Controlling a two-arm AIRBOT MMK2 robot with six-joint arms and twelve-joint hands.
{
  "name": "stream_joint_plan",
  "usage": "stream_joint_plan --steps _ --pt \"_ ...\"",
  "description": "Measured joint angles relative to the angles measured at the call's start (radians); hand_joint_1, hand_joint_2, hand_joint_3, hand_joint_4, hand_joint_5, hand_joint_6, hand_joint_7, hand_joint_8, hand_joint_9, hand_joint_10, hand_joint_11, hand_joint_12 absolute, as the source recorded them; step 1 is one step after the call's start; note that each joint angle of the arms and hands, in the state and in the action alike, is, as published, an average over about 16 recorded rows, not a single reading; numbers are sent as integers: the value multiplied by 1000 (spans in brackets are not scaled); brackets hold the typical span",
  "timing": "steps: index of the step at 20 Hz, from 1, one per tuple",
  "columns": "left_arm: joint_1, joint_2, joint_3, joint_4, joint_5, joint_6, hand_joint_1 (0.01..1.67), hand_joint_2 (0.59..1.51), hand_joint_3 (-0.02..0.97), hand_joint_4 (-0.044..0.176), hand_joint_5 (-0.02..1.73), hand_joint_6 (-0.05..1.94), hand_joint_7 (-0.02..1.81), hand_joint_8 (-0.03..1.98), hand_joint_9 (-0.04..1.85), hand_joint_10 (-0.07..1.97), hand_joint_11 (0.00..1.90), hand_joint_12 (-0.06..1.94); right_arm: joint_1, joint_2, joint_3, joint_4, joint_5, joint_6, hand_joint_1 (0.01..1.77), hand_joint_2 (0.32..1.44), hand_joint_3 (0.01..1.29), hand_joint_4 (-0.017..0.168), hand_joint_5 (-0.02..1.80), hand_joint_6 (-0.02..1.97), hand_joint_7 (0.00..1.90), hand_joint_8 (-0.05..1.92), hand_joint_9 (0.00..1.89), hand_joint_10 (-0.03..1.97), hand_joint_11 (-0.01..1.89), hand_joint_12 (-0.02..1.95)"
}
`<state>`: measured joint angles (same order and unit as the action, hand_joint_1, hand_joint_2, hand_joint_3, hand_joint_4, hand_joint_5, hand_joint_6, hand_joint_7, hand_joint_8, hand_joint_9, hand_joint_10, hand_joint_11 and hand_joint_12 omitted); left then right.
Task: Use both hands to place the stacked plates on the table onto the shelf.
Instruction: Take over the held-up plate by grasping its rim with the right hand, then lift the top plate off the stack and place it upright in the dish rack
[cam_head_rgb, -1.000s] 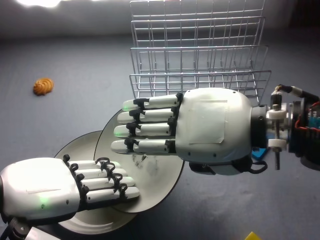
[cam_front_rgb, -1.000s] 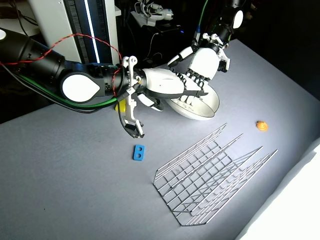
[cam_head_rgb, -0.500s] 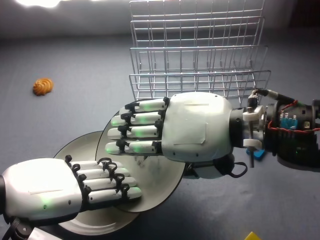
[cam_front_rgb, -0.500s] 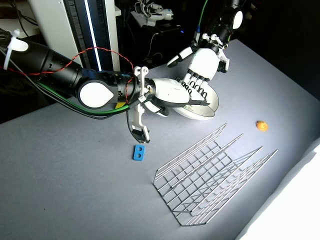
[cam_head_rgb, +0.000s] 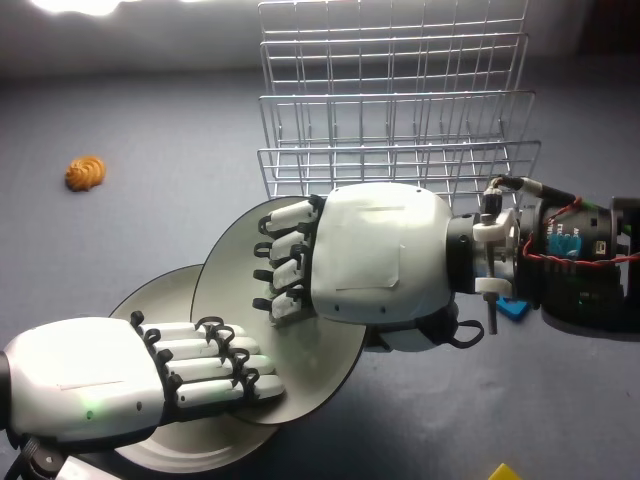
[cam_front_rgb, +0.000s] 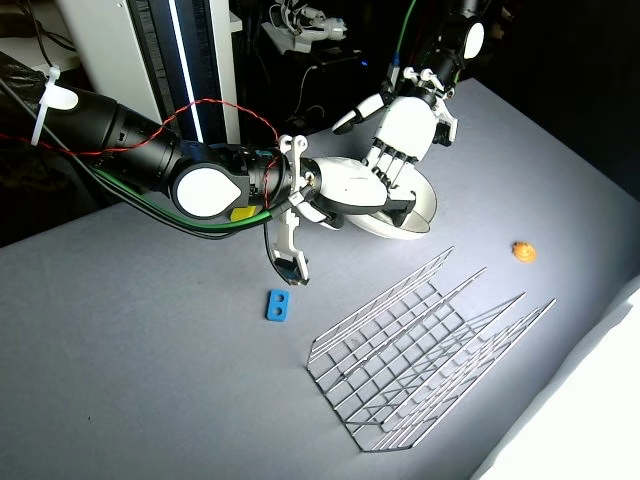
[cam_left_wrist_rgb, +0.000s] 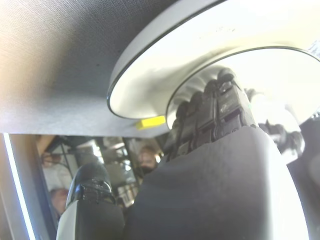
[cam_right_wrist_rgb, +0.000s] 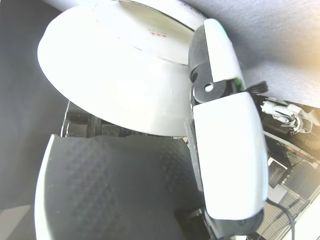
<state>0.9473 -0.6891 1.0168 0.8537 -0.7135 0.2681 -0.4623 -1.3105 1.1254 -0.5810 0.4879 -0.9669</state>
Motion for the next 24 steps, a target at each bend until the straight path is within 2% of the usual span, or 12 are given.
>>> stream_joint_plan --steps 2,6,9,13,20,24 --pt "1 0 0 -1 0 0 22 1075 13 -4 -11 -14 -12 -21 -6 -21 14 12 2 -1 0 -4 7 -3 1104 1053 15 -3 631 410 669 232 569 502 389 1382" --pt "1 0 1 -7 -2 0 22 1077 13 -5 -10 -16 -12 -21 0 -19 14 14 5 0 0 -11 21 -8 1126 1013 13 0 741 670 794 435 718 630 581 1386" --pt "-1 2 6 -13 -5 -1 22 1077 13 -5 -8 -17 -12 -21 5 -15 14 16 9 1 -2 -14 28 -10 1140 982 12 3 772 867 832 592 794 666 702 1356" --pt "-15 6 19 -27 -6 -1 22 1075 13 -1 -4 -13 -7 -16 12 -8 14 15 15 4 -9 -13 30 -8 1154 960 11 6 785 1066 849 789 860 697 774 1351" --pt "-63 31 70 -72 -22 -4 21 1070 13 -1 8 1 8 -5 19 4 14 16 27 14 -30 -2 22 -3 1159 959 10 16 809 1125 872 932 924 642 750 1353" --pt "-90 53 109 -95 -45 -7 22 1065 13 1 15 10 16 1 20 6 15 15 35 26 -48 5 15 1 1173 962 10 13 816 1147 885 979 934 737 724 1360"
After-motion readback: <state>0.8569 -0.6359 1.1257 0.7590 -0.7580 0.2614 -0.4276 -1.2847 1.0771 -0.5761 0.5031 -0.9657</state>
